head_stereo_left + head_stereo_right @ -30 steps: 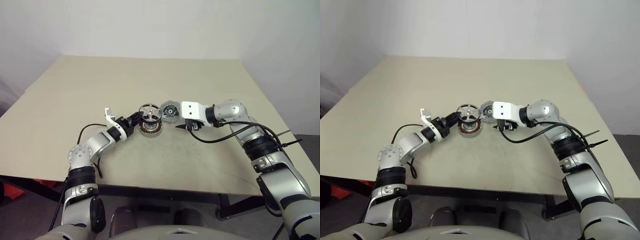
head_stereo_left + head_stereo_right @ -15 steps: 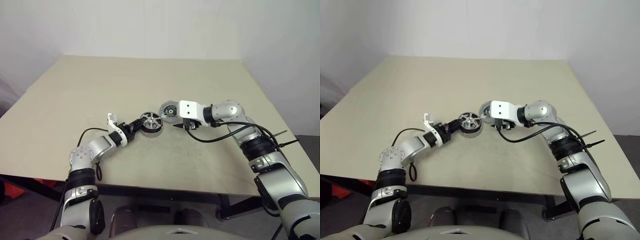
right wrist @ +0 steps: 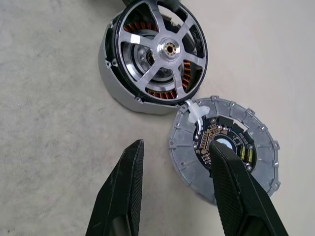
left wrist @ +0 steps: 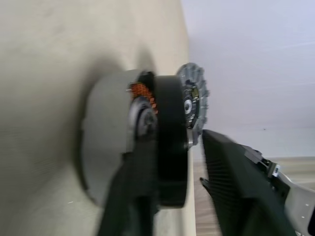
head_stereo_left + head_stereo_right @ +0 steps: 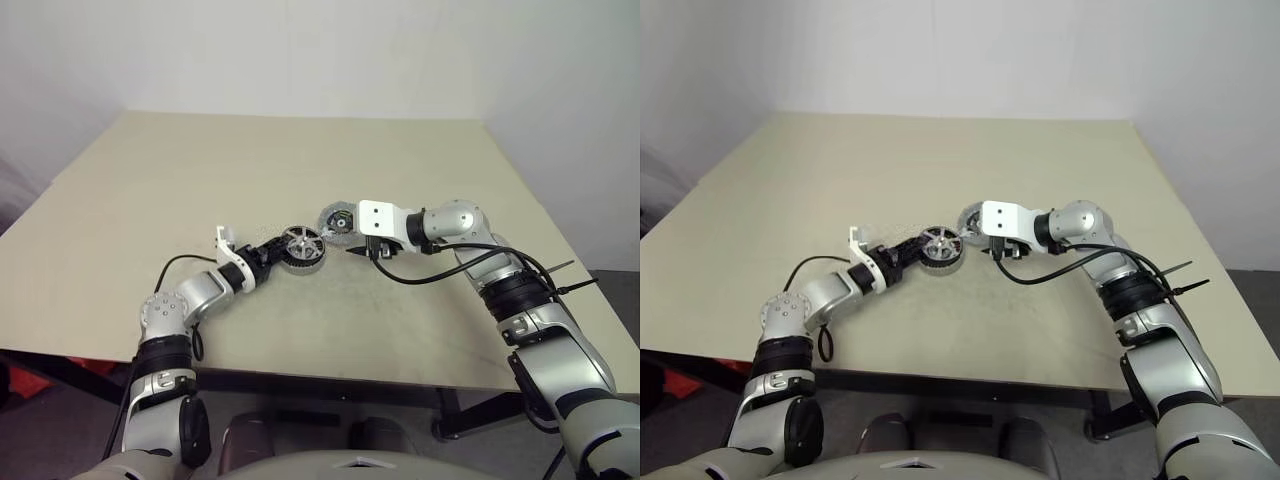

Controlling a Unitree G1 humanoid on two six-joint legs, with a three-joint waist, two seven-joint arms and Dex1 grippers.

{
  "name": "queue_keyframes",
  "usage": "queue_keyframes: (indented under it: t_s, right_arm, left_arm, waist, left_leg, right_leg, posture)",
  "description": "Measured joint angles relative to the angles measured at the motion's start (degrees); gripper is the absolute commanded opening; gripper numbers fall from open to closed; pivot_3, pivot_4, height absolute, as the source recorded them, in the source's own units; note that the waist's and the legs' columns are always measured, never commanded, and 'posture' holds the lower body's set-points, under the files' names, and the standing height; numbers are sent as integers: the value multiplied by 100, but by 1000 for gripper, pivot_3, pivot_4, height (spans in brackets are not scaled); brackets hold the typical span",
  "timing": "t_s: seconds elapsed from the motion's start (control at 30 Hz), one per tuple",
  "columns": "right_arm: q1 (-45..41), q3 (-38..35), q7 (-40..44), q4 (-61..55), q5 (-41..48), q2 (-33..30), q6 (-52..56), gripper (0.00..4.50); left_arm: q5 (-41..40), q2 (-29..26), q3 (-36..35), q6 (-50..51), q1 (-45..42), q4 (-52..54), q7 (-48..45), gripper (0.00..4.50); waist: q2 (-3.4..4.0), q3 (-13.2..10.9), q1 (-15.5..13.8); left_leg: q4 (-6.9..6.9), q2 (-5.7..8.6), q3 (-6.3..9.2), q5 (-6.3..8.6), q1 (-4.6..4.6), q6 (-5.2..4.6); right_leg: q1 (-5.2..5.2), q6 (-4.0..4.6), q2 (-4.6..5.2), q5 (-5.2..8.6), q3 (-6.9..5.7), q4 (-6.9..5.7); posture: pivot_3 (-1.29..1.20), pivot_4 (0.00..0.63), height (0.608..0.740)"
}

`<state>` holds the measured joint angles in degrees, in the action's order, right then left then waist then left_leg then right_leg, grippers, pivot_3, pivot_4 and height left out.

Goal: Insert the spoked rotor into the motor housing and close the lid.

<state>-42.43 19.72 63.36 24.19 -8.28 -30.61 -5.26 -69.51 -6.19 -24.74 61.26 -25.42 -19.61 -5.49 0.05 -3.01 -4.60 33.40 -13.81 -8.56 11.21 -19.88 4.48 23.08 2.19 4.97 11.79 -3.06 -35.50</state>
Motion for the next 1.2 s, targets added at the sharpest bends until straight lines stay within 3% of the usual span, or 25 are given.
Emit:
queue_keyframes:
  t_s: [0.53, 0.83, 0.93, 1.1, 1.2]
  right_arm:
    - [-87, 0, -91, 263, -40, 143, -120, 2331]
    - [-390, 6, -486, 517, -82, 738, -117, 2331]
    - [-419, 12, -748, 655, -90, 1141, 90, 1708]
    - [-435, 22, -958, 843, -103, 1477, 319, 29]
    - [-477, 15, -1117, 1030, -104, 1601, 446, 29]
  left_arm:
    - [-340, -267, -378, 371, 998, 993, 505, 1935]
    - [5, -454, -73, 6, 1254, 2071, 451, 1935]
    - [448, -852, 116, -273, 1238, 2463, 301, 1983]
    - [827, -1171, 275, -527, 1250, 2716, 40, 1983]
    - [971, -1200, 328, -609, 1255, 2728, -41, 1983]
  waist:
    - [-2, -1, 37]
    - [-3, -2, 61]
    - [-2, -3, 75]
    - [-1, -3, 50]
    - [-1, -4, 56]
  left_leg:
    - [-2, -2, 0, 2, -6, -3]
    - [-6, -8, 1, 2, -7, -2]
    - [-7, -11, 1, 2, -5, -1]
    - [-5, -3, 1, 2, -1, -2]
    - [-6, -4, 1, 2, -3, -1]
  right_leg:
    - [0, -3, 0, 2, -4, 8]
    - [5, -3, -4, 2, -6, 8]
    - [6, -3, -7, 2, -5, 7]
    - [7, -3, 0, 2, -5, 11]
    - [7, -3, -1, 2, -5, 10]
  posture:
    - [0, 0, 740]
    - [0, 0, 740]
    - [0, 0, 740]
    - [0, 0, 740]
    - [0, 0, 740]
